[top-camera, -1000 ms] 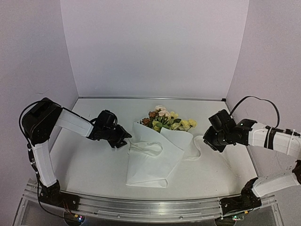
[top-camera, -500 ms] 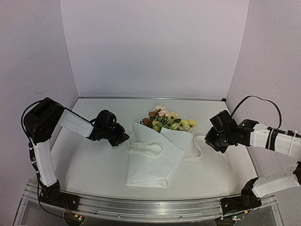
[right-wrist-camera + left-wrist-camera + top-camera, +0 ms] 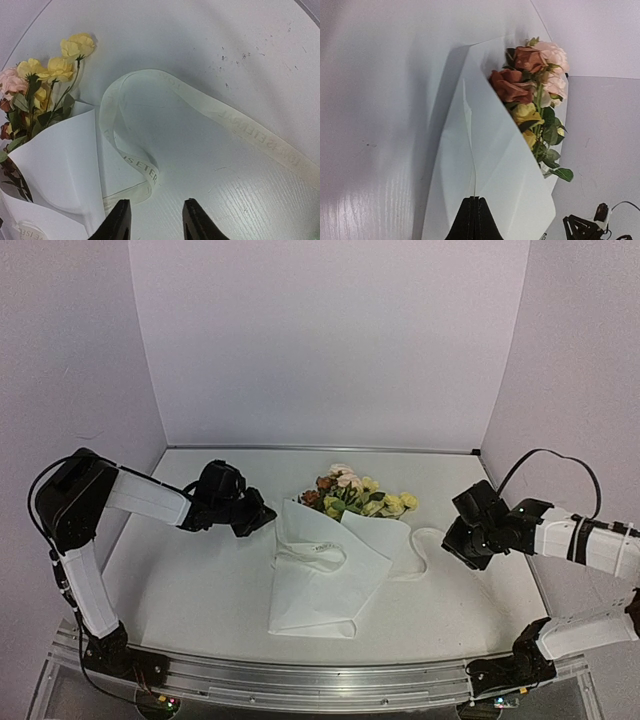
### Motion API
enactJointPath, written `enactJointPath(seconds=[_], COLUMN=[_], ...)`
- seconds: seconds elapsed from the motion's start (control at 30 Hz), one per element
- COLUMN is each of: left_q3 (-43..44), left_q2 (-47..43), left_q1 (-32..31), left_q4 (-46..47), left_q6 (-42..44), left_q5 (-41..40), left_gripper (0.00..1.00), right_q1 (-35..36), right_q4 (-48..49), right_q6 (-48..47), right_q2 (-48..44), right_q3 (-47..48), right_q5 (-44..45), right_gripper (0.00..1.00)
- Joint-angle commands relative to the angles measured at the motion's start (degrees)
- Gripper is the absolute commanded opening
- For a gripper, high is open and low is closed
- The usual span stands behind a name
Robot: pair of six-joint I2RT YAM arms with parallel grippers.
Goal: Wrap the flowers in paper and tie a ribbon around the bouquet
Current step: Pick up the left side of the ribbon from the folded bouquet, then place the left side of the ribbon on the folded bouquet.
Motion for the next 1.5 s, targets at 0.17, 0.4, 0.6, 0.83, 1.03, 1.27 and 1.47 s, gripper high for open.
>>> enactJointPath(seconds=[0.17,0.4,0.6,0.83,1.03,1.27,1.47], left_q3=[12.4,29.6,44.2,62.9,68.3,66.5,57.3], left_q2=[-5.4,4.3,14.2,27.6,32.7,29.2,20.2], left_q1=[-8.5,-17.8,-24.2,-29.6,-30.8,-30.7,-27.1], left_q4=[-0.5,-6.7,-14.4,-29.1,-33.2,-32.1,-26.3], left_q6=[16.0,25.9,32.5,41.9,43.3,43.8,37.0], left_q5=[6.8,15.9,19.1,23.9,23.4,19.1,17.1], left_gripper=[0.0,0.0,0.0,0.0,0.1,0.47,0.5], right_q1=[-10.0,-15.3,-18.6,-23.0,-24.4,-24.4,-24.5], right_q4=[0.2,1.1,1.0,-1.5,-4.0,-6.5,-5.3], right_q6=[-3.0,-5.7,-5.8,-6.2,-8.0,-7.2,-6.6], right_q2=[-0.3,1.9,0.5,-2.2,-2.5,-2.0,1.9], right_q3=[-1.5,-0.7,-2.0,-2.7,-0.9,-0.9,-3.1], right_q5=[-5.8,-7.1,-7.8,-8.1,-7.5,-5.0,-4.9], right_gripper=[0.66,0.73,0.74,0.82,0.85,0.82,0.76])
